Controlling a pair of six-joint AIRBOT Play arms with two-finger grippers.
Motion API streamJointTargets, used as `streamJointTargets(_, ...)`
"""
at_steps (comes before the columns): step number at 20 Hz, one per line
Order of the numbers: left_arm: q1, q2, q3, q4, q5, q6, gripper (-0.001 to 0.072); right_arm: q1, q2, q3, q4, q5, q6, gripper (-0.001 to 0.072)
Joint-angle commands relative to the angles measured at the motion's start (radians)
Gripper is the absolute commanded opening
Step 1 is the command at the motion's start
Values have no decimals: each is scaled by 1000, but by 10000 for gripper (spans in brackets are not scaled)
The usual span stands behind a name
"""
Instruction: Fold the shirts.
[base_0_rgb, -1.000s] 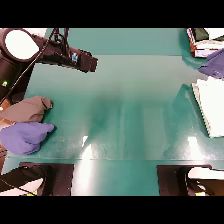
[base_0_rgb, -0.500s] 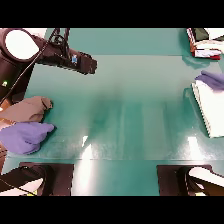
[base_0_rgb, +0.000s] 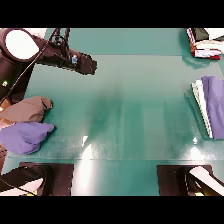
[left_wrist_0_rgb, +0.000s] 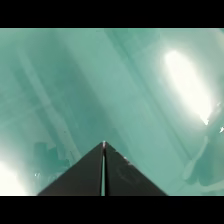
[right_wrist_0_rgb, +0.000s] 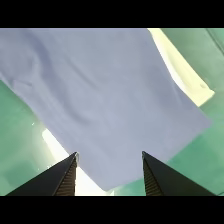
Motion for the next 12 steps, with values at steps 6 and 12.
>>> streamJointTargets(6,0,1,0,6,8,-1,25,347,22,121,323,-55,0,471)
streamJointTargets(12,0,1,0,3,61,-1,26,783,22,148,315,-169,-2,428)
